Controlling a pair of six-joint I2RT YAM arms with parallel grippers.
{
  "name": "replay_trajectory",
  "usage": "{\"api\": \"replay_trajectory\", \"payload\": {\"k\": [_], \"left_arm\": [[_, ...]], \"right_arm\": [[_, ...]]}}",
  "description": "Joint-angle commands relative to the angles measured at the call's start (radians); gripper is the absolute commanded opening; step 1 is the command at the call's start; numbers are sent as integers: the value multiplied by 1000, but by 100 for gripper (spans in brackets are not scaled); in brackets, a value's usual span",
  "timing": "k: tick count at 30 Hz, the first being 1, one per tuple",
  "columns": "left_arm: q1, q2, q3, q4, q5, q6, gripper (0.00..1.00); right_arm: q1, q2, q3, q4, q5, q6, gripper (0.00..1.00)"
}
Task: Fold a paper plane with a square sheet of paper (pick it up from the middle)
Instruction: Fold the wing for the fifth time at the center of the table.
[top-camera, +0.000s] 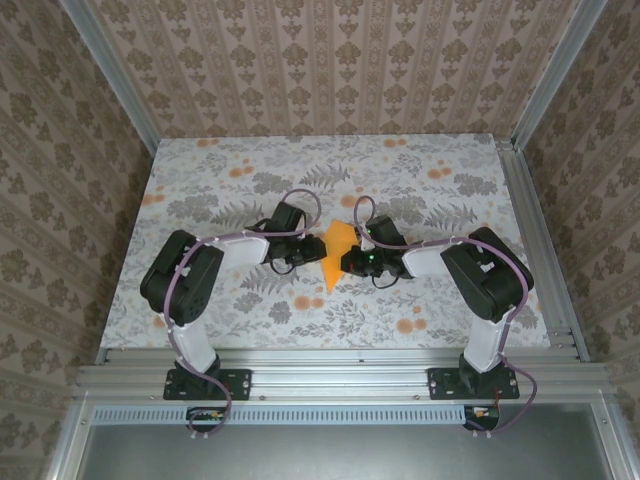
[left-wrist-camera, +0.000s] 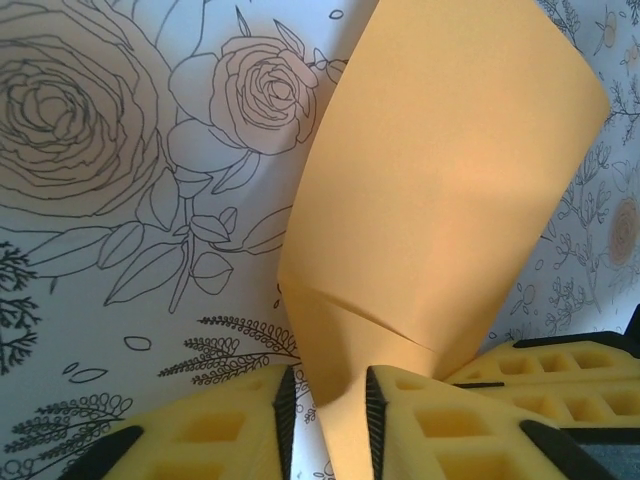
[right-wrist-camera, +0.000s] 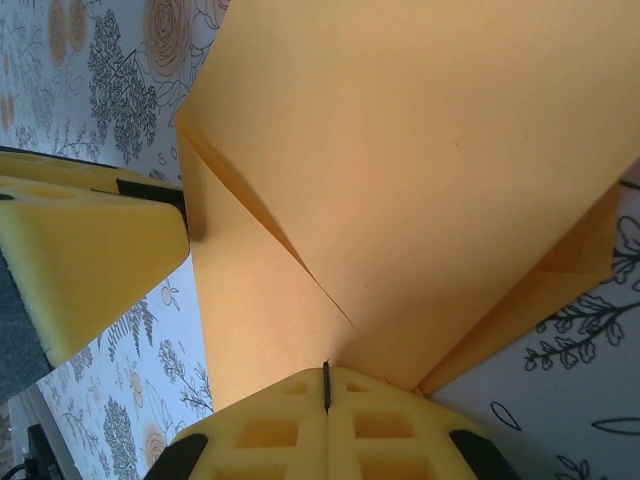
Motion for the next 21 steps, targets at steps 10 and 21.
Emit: {"api": "replay_trajectory", "payload": {"k": [10,21], "left_arm": [[-10,2,75,-84,-27,85,17],[-54,15,170,-253,-102,205,8]], "right_arm": [[-14,11,-35,-73,37,-5,6],[-15,5,-38,-66,35,-5,6]]}}
